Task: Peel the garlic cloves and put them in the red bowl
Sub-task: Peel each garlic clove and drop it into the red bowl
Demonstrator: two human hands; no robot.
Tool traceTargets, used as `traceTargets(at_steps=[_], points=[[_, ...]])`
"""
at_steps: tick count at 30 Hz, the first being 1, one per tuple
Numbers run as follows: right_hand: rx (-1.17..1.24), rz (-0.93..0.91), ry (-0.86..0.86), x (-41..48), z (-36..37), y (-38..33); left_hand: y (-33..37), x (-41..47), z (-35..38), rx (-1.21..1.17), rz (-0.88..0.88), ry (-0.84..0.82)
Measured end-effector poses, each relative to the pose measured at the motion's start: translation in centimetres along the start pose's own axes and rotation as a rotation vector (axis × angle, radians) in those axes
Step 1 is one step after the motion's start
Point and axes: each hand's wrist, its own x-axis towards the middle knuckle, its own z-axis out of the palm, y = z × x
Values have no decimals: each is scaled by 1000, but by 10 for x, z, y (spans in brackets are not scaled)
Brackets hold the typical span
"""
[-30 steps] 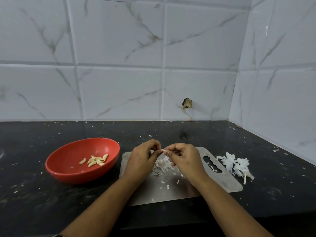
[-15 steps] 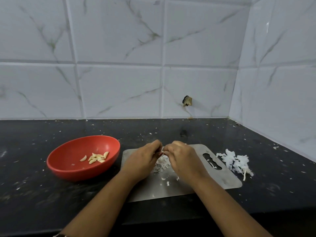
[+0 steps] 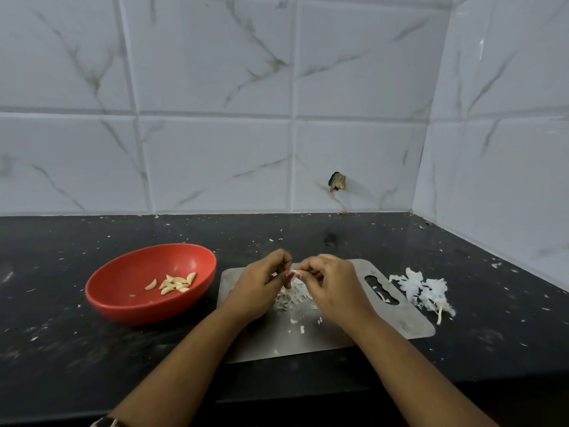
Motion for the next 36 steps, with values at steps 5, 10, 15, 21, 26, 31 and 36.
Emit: traceTargets(at_steps=[5, 10, 15, 21, 26, 31, 36], points=[[-94, -31, 68, 0, 7, -8, 0, 0, 4, 18, 14, 90], [253, 290, 143, 4, 2, -3, 6, -3, 7, 129, 39, 61], [547, 429, 135, 5, 1, 1, 4, -2, 6, 241, 38, 89], [571, 423, 42, 4, 2, -2, 8, -2, 2, 137, 8, 228], [421, 344, -41, 3, 5, -1, 8, -2, 1, 133, 0, 188], [216, 198, -106, 1, 7, -2, 2, -3, 4, 262, 31, 75], [138, 83, -53, 1, 8, -3, 1, -2, 6, 21, -1, 64]])
